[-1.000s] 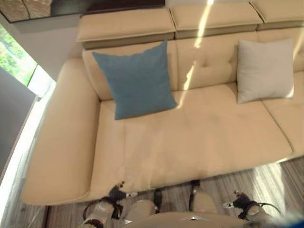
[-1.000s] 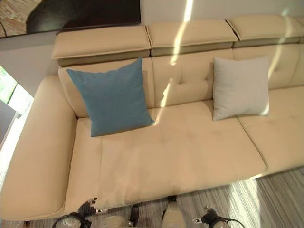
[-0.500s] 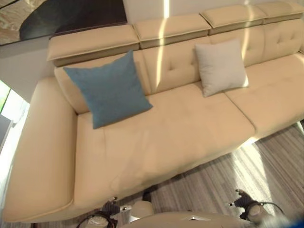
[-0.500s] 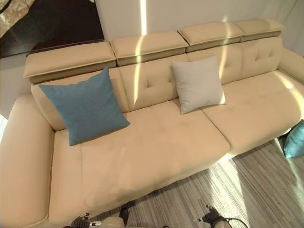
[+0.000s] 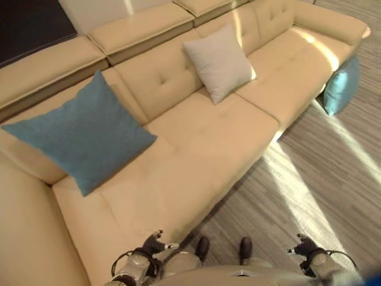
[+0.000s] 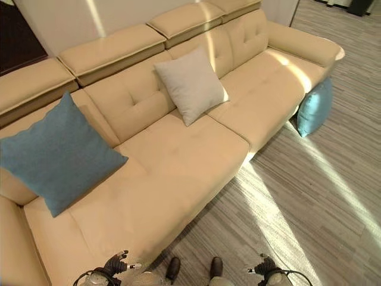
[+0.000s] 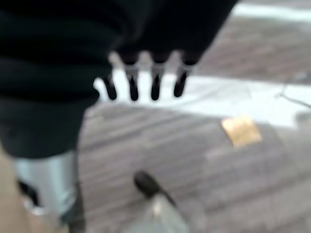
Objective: Pick up all the scattered cushions and arrange them neatly on the sofa.
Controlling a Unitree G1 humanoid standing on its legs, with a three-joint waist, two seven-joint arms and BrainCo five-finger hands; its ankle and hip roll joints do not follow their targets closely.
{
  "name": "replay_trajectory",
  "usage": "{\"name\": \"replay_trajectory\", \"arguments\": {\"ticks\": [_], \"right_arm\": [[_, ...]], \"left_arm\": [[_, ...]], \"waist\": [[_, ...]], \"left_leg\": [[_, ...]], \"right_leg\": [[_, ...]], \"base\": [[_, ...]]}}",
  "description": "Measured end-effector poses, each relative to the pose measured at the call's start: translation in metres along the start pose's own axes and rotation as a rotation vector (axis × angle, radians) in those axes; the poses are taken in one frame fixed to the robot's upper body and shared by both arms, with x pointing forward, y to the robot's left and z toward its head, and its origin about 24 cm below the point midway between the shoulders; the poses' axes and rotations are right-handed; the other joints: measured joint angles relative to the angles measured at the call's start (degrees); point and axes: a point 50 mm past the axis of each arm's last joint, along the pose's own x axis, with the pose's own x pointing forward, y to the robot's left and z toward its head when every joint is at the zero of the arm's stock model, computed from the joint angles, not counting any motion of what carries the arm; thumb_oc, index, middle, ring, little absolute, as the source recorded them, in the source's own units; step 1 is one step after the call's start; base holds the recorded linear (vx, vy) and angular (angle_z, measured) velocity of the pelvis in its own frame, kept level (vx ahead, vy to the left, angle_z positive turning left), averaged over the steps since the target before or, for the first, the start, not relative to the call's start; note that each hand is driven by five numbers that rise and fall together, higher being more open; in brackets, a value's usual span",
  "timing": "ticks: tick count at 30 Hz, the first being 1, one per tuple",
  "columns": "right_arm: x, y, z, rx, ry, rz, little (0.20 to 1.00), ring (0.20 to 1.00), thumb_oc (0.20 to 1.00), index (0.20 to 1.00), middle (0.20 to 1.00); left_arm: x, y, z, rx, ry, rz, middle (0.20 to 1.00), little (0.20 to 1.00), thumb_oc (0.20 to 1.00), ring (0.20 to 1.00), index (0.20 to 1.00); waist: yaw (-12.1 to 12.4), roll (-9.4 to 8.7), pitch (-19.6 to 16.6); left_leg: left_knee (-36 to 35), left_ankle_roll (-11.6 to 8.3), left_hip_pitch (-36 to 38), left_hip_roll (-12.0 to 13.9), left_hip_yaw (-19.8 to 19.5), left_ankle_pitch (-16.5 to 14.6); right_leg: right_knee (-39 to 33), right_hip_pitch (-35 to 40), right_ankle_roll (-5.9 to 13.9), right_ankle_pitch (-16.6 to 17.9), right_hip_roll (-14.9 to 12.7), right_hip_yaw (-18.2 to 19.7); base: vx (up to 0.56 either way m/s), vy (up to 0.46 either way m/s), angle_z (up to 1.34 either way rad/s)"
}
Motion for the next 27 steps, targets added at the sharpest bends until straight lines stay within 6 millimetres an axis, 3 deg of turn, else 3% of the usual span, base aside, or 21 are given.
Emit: {"name": "replay_trajectory", "arguments": {"ticks": [1, 3, 4, 5, 6, 8, 9, 10, 11, 12, 14, 15, 17, 19, 22, 25, 27], "right_arm": [[0.000, 0.003, 0.006, 0.003, -0.017, 0.008, 1.000, 1.000, 1.000, 1.000, 1.000], [-0.001, 0.006, -0.007, -0.001, 0.023, 0.017, 1.000, 1.000, 1.000, 1.000, 1.000], [-0.002, 0.007, -0.013, -0.002, 0.051, 0.021, 1.000, 1.000, 1.000, 1.000, 1.000], [-0.002, 0.007, -0.012, 0.003, 0.043, 0.018, 1.000, 1.000, 1.000, 1.000, 1.000], [-0.002, 0.007, -0.012, 0.017, 0.041, 0.016, 1.000, 1.000, 1.000, 1.000, 1.000], [-0.004, 0.009, -0.018, 0.041, 0.052, 0.009, 1.000, 1.000, 1.000, 1.000, 1.000], [-0.006, 0.008, -0.023, 0.110, 0.057, -0.011, 1.000, 1.000, 1.000, 1.000, 1.000], [-0.006, 0.005, -0.023, 0.148, 0.052, -0.031, 1.000, 1.000, 1.000, 1.000, 1.000], [-0.006, 0.005, -0.023, 0.148, 0.052, -0.031, 1.000, 1.000, 1.000, 1.000, 1.000], [-0.006, 0.001, -0.023, 0.152, 0.053, -0.054, 1.000, 1.000, 1.000, 1.000, 1.000], [-0.006, 0.003, -0.027, 0.109, 0.065, -0.039, 1.000, 1.000, 1.000, 1.000, 1.000], [-0.006, 0.005, -0.026, 0.102, 0.066, -0.031, 1.000, 1.000, 1.000, 1.000, 1.000], [0.001, -0.004, 0.001, 0.072, 0.003, -0.042, 1.000, 1.000, 1.000, 1.000, 1.000], [0.004, -0.010, 0.020, 0.077, -0.045, -0.055, 1.000, 1.000, 1.000, 1.000, 1.000], [0.001, -0.003, -0.002, 0.072, 0.033, -0.039, 1.000, 1.000, 1.000, 1.000, 1.000], [-0.001, 0.002, -0.012, 0.078, 0.058, -0.026, 1.000, 1.000, 1.000, 1.000, 1.000], [-0.004, 0.004, -0.021, 0.090, 0.077, -0.018, 1.000, 1.000, 1.000, 1.000, 1.000]], "left_arm": [[-0.002, 0.005, -0.007, -0.015, 0.018, 0.022, 1.000, 1.000, 1.000, 1.000, 1.000], [-0.006, 0.016, -0.022, -0.037, 0.064, 0.057, 1.000, 1.000, 1.000, 1.000, 1.000], [-0.010, 0.021, -0.032, -0.055, 0.093, 0.079, 1.000, 1.000, 1.000, 1.000, 1.000], [-0.013, 0.024, -0.042, -0.049, 0.130, 0.090, 1.000, 1.000, 1.000, 1.000, 1.000], [-0.015, 0.018, -0.050, -0.059, 0.156, 0.077, 1.000, 1.000, 1.000, 1.000, 1.000], [-0.014, 0.013, -0.046, -0.079, 0.138, 0.071, 1.000, 1.000, 1.000, 1.000, 1.000], [-0.010, 0.012, -0.036, -0.071, 0.113, 0.069, 1.000, 1.000, 1.000, 1.000, 1.000], [-0.007, 0.010, -0.026, -0.067, 0.089, 0.066, 1.000, 1.000, 1.000, 1.000, 1.000], [-0.007, 0.010, -0.026, -0.067, 0.089, 0.066, 1.000, 1.000, 1.000, 1.000, 1.000], [-0.004, 0.000, -0.018, -0.059, 0.068, 0.038, 1.000, 1.000, 1.000, 1.000, 1.000], [-0.003, -0.008, -0.012, -0.094, 0.046, 0.024, 1.000, 1.000, 1.000, 1.000, 1.000], [0.000, -0.006, -0.004, -0.101, 0.023, 0.028, 1.000, 1.000, 1.000, 1.000, 1.000], [-0.002, -0.004, -0.011, -0.109, 0.044, 0.035, 1.000, 1.000, 1.000, 1.000, 1.000], [-0.002, 0.001, -0.010, -0.132, 0.039, 0.049, 1.000, 1.000, 1.000, 1.000, 1.000], [-0.002, 0.008, -0.010, -0.151, 0.036, 0.072, 1.000, 1.000, 1.000, 1.000, 1.000], [-0.009, 0.005, -0.037, -0.153, 0.125, 0.069, 1.000, 1.000, 1.000, 1.000, 1.000], [-0.012, 0.002, -0.045, -0.154, 0.150, 0.063, 1.000, 1.000, 1.000, 1.000, 1.000]], "waist": [[1.37, 1.99, 0.43], [0.51, 1.63, -0.13], [2.05, 0.61, -1.02], [2.89, -0.68, -1.59], [2.58, -1.85, -2.65], [2.43, -2.03, -4.32], [0.98, -1.99, -4.47], [0.28, -2.68, -4.56], [0.28, -2.68, -4.56], [-0.63, -3.38, -3.97], [-0.92, -3.53, -2.99], [-1.90, -3.96, -2.74], [-3.90, -4.29, -2.59], [-6.13, -4.51, -2.60], [-6.62, -4.87, -3.03], [-6.39, -2.71, -4.52], [-5.93, -0.40, -5.80]], "left_leg": [[0.25, 1.25, -0.42, 2.71, 5.87, -0.12], [0.63, 0.60, -0.17, 3.29, 7.79, -1.17], [0.47, 1.26, -1.04, 4.49, 11.17, -0.41], [0.70, 0.03, -1.30, 5.68, 12.52, -0.24], [0.72, -3.77, -0.77, 7.79, 13.73, 0.63], [1.09, -7.70, -1.20, 11.28, 11.17, 2.40], [1.95, -9.63, -3.14, 12.25, 8.77, 4.74], [1.83, -10.60, -4.46, 12.72, 7.41, 7.49], [1.83, -10.60, -4.46, 12.72, 7.41, 7.49], [3.48, -11.21, -4.84, 11.89, 4.32, 8.33], [5.92, -11.15, -4.82, 6.93, -4.43, 3.10], [4.95, -10.78, -4.60, 5.00, -6.19, 2.15], [-3.65, -9.18, 0.25, 3.34, -4.05, 1.65], [-5.00, -9.00, 3.31, 3.47, -0.32, 1.61], [-5.03, -8.76, 7.08, 4.19, 1.99, 1.69], [-5.02, -7.74, 9.02, 5.32, 1.92, 0.96], [-4.70, -5.79, 9.11, 6.28, 1.97, -1.60]], "right_leg": [[12.05, -3.57, -0.92, -4.70, -2.69, -15.10], [18.36, 0.71, 0.13, -9.51, -2.15, -12.79], [20.20, 3.09, -0.85, -13.19, -1.59, -14.02], [17.10, 7.37, -0.62, -15.09, -0.80, -16.91], [2.35, 14.39, -2.81, -14.73, 3.93, -16.72], [-0.24, 14.29, -5.49, -13.99, 8.82, -13.55], [-0.71, 13.45, -7.71, -13.67, 10.61, -12.82], [-0.88, 12.33, -9.17, -13.26, 11.08, -12.94], [-0.88, 12.33, -9.17, -13.26, 11.08, -12.94], [-1.50, 11.15, -12.68, -11.32, 11.40, -10.78], [-2.99, 10.23, -13.03, -8.85, 11.58, -7.76], [-4.27, 10.30, -12.80, -7.90, 11.91, -6.54], [-7.61, 11.15, -12.69, -5.16, 13.61, -1.65], [-8.97, 11.92, -13.01, -4.34, 14.83, 0.70], [-8.95, 12.45, -13.34, -3.74, 15.40, 1.53], [-8.98, 12.69, -13.65, -3.25, 15.69, 2.21], [-9.30, 12.54, -13.28, -3.41, 16.69, 1.98]], "base": [[-0.09, -0.009, -1.92], [-0.07, -0.118, -1.19], [-0.03, -0.268, -1.10], [0.03, -0.339, -1.46], [0.04, -0.401, -1.26], [0.01, -0.319, -0.54], [-0.01, -0.218, 0.05], [-0.01, -0.155, 0.14], [-0.02, -0.123, -0.36], [-0.01, -0.093, -0.86], [0.03, -0.049, -0.96], [0.07, 0.019, -0.73], [0.09, 0.061, -1.08], [0.10, 0.049, -0.80], [0.10, 0.012, -0.19], [0.08, -0.041, -0.09], [0.00, -0.102, 0.04]]}}
